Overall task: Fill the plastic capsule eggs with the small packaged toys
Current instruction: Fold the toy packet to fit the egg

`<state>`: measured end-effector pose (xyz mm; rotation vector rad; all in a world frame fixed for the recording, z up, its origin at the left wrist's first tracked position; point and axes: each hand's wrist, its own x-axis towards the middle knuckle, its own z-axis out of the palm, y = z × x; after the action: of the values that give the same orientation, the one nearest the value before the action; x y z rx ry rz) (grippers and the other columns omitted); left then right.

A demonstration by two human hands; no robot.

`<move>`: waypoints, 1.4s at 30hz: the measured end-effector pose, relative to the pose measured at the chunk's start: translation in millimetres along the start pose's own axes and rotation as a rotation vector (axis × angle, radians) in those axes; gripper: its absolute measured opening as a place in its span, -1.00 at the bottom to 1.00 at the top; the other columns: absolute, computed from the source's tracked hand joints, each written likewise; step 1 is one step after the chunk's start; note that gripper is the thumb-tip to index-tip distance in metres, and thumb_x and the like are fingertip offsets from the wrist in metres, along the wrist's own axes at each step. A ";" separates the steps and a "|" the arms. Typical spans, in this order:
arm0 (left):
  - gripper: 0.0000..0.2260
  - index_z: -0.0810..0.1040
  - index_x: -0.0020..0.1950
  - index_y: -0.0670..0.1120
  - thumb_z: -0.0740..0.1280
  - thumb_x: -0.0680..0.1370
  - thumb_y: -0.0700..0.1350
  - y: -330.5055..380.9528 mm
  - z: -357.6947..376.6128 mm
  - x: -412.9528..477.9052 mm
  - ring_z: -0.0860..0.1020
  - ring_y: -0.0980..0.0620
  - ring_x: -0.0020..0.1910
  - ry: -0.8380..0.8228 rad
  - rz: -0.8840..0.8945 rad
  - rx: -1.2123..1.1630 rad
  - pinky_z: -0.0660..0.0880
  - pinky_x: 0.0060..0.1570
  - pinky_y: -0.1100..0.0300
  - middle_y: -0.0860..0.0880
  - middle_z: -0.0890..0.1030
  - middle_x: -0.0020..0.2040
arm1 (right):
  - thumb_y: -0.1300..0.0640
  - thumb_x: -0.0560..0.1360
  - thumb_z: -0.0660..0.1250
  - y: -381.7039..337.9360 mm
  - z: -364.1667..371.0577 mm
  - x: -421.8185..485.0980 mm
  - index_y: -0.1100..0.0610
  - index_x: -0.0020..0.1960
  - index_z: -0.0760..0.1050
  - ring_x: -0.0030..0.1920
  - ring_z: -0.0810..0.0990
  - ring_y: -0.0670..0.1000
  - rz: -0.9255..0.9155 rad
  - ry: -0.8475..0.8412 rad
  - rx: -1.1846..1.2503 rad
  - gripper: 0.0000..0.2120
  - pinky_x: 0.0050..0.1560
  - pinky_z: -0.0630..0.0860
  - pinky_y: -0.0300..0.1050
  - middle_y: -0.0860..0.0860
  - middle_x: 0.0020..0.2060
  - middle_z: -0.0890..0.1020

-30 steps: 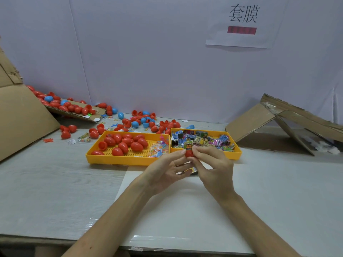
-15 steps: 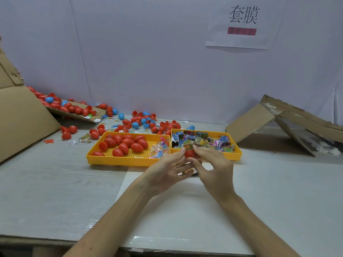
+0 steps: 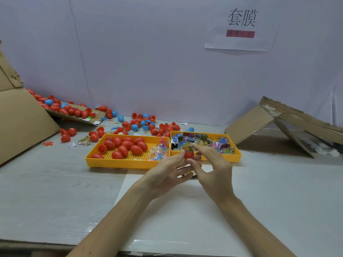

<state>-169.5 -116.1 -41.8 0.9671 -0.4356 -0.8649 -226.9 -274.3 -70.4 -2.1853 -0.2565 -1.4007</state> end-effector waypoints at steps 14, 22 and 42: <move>-0.67 0.65 0.29 -0.02 0.40 0.59 0.10 -3.3 -7.4 5.5 0.59 -0.08 0.31 0.025 -0.009 0.086 0.51 0.26 0.08 -0.08 0.63 0.30 | 0.16 0.48 0.47 11.0 4.0 -4.6 0.17 0.09 0.71 0.00 0.65 -0.08 -0.058 0.033 0.001 -0.79 -0.03 0.60 0.02 -0.04 -0.03 0.70; -0.57 0.60 0.34 -0.08 0.45 0.55 0.10 -2.9 -9.7 6.3 0.59 -0.10 0.31 0.030 0.012 0.085 0.52 0.20 0.11 -0.12 0.62 0.32 | 0.23 0.43 0.54 7.0 1.4 -1.5 0.14 0.15 0.68 0.04 0.66 -0.07 -0.027 -0.006 -0.010 -0.71 0.06 0.60 -0.08 -0.06 0.01 0.71; -0.70 0.60 0.32 -0.16 0.35 0.59 -0.14 0.5 -9.9 5.5 0.61 -0.15 0.28 0.063 0.085 -0.036 0.59 0.20 0.13 -0.22 0.62 0.29 | 0.19 0.48 0.51 2.1 -1.0 4.0 0.13 0.18 0.67 0.00 0.65 -0.05 0.229 -0.118 0.205 -0.72 -0.10 0.63 -0.08 -0.04 -0.02 0.67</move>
<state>-159.4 -115.1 -46.7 0.9335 -0.4030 -0.7611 -224.9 -277.1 -67.2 -2.0568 -0.1773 -1.0743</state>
